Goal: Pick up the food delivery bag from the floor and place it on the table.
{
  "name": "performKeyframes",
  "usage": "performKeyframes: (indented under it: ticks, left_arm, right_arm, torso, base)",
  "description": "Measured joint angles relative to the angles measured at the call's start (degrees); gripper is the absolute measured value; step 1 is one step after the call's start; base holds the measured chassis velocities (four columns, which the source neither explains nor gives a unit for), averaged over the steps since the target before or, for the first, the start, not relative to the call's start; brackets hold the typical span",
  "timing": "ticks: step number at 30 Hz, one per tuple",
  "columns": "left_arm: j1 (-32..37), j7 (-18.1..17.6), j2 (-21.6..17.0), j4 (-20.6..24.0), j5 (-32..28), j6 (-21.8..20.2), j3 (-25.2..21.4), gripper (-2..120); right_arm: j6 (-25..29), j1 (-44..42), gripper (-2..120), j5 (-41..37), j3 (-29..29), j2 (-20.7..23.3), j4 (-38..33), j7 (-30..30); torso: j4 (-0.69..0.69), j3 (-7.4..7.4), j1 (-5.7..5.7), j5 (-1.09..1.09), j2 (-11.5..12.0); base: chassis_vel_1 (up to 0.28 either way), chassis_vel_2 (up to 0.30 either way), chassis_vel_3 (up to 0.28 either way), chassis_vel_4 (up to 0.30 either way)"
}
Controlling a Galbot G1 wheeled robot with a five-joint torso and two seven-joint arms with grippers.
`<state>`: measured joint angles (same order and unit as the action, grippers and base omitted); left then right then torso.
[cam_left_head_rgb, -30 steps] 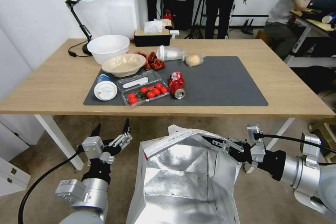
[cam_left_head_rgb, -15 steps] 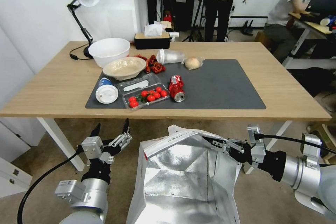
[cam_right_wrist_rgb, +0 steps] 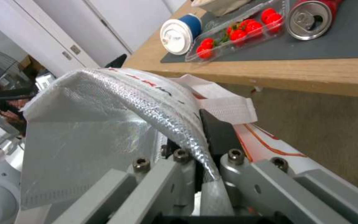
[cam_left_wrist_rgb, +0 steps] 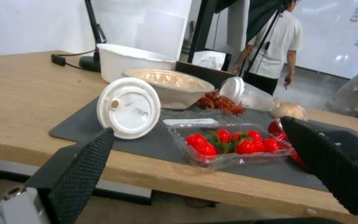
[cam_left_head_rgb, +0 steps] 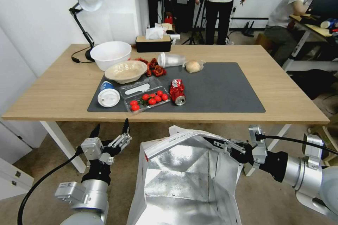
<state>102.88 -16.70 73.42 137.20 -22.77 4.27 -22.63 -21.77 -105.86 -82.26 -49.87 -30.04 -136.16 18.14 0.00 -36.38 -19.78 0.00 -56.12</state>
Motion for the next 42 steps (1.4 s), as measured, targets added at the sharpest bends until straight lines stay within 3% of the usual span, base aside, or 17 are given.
performKeyframes:
  ticks: [21,42]
  left_arm:
    - [0.2,0.1,-0.1,0.0,0.1,0.4,-0.2,100]
    - [-0.3,0.1,-0.3,-0.3,0.0,0.8,-0.3,100]
  right_arm:
    - [0.0,0.2,0,0.1,-0.6,0.1,0.0,0.2]
    - [0.1,-0.2,0,-5.1,-9.0,1.2,0.1,-0.7]
  torso:
    - [-0.01,0.28,0.20,0.00,0.5]
    - [0.00,0.39,0.28,0.00,0.7]
  base:
    - [0.000,0.000,0.000,0.000]
    - [0.000,0.000,0.000,0.000]
